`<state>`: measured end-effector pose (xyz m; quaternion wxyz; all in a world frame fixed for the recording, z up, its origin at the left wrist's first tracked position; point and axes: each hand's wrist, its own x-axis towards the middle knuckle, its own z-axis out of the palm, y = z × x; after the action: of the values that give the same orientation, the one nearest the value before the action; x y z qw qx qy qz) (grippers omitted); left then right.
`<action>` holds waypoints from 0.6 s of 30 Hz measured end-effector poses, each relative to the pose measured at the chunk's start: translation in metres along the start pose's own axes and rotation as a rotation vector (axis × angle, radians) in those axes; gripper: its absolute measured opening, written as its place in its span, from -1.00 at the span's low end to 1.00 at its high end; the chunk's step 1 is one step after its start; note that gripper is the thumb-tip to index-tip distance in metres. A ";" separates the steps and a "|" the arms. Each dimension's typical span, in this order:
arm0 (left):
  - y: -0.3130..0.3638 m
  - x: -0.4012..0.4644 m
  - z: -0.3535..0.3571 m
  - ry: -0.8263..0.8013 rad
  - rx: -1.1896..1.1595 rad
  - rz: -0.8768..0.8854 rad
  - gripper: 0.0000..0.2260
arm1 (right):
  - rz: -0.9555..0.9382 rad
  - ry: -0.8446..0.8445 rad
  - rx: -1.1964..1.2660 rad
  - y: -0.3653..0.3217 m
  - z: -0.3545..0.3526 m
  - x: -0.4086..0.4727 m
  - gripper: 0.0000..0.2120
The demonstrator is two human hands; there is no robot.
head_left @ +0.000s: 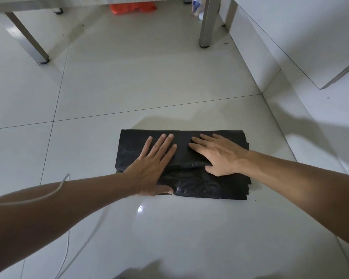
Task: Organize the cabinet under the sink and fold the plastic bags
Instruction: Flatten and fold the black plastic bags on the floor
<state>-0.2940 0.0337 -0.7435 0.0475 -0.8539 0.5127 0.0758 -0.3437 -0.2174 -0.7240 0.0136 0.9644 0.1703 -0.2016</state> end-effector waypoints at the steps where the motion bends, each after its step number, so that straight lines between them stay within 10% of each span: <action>1: 0.005 -0.004 -0.001 0.080 -0.019 0.053 -0.07 | 0.015 -0.014 0.012 -0.002 -0.002 0.001 -0.28; 6: 0.034 -0.025 0.012 0.271 -0.134 0.440 -0.46 | 0.103 -0.015 0.183 -0.002 -0.021 0.000 -0.48; 18: 0.017 0.018 0.012 -0.320 -0.256 -0.105 -0.25 | 0.116 0.084 0.286 -0.001 -0.037 -0.007 -0.53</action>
<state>-0.3017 0.0125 -0.7585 0.0233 -0.8555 0.4397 0.2725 -0.3359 -0.2155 -0.6875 -0.1196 0.9723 0.0844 -0.1821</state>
